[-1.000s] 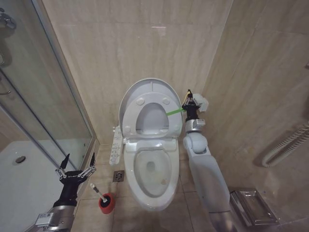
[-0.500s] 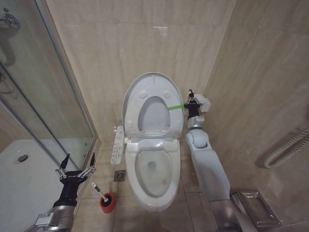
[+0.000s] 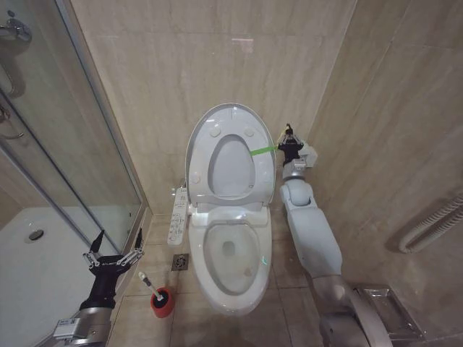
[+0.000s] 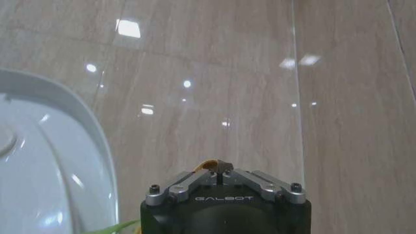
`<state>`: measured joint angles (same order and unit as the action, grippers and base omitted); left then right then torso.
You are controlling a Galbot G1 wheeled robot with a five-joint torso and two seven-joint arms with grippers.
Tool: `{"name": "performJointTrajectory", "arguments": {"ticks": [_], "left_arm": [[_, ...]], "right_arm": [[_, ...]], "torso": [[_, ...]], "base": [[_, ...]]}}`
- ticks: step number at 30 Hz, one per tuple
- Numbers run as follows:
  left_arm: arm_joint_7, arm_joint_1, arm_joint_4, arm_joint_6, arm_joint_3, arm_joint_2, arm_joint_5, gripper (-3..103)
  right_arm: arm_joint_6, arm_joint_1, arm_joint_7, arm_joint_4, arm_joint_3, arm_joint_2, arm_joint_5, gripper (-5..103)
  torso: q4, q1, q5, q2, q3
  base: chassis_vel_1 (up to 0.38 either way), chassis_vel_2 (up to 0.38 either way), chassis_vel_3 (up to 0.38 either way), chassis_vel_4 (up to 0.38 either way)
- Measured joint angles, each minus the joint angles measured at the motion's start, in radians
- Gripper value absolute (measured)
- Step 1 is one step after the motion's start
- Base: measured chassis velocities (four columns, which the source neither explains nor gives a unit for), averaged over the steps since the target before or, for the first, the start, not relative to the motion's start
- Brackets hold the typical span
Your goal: Open the toilet lid, clean the toilet bowl with a toilet brush, close the toilet lid, and flush.
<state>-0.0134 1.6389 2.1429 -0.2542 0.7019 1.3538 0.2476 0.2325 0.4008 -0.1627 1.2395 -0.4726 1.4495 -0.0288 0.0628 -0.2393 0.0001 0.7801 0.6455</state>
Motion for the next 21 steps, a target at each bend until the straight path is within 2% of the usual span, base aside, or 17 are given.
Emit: {"name": "performJointTrajectory", "arguments": {"ticks": [21], "left_arm": [[0.000,0.000,0.000,0.000,0.000,0.000,0.000,100]], "right_arm": [[0.025,-0.075,-0.009,-0.084,0.008,-0.008,-0.016,1]], "torso": [[0.0000,0.000,0.0000,0.000,0.000]], "base": [[0.000,0.000,0.000,0.000]]}}
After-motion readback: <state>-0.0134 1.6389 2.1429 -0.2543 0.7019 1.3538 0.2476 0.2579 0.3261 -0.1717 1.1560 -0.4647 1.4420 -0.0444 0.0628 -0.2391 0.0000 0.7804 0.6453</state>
